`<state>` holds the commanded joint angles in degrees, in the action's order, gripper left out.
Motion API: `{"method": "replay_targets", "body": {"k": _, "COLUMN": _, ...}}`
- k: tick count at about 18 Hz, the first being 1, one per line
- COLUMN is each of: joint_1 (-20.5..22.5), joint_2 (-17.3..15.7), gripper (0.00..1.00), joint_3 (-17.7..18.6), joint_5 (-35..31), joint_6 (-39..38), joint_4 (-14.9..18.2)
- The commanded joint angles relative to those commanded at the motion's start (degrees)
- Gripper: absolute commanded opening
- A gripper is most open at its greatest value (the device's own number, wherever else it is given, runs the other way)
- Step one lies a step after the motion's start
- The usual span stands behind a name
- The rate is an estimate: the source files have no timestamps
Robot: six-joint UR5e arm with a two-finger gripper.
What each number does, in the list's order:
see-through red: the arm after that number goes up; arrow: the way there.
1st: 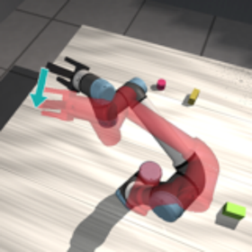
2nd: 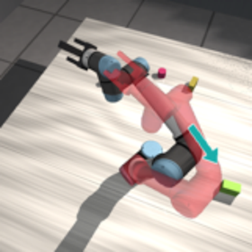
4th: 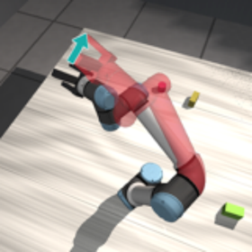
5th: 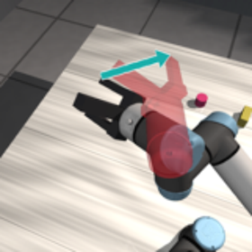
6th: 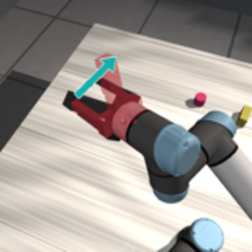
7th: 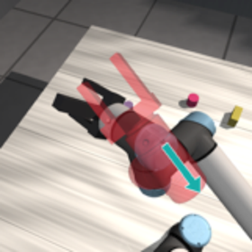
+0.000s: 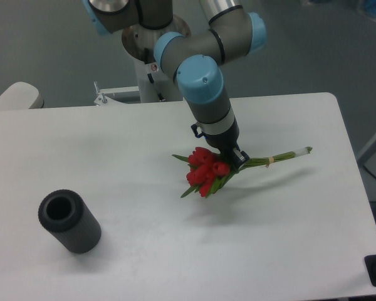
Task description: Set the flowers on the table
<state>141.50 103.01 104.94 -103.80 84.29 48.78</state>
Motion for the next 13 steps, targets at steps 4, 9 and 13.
{"method": "replay_targets", "body": {"k": 4, "joint_1": -0.1, "joint_2": 0.2, "gripper": 0.83, "joint_3": -2.7, "joint_5": 0.0, "joint_6": 0.4, "joint_4": -0.3}}
{"method": "replay_targets", "body": {"k": 9, "joint_1": -0.9, "joint_2": 0.9, "gripper": 0.99, "joint_3": -9.0, "joint_5": 0.9, "joint_6": -0.1, "joint_4": 0.4}}
{"method": "replay_targets", "body": {"k": 13, "joint_1": -4.1, "joint_2": 2.5, "gripper": 0.99, "joint_3": -14.4, "joint_5": 1.5, "joint_6": -2.9, "joint_4": 0.8}}
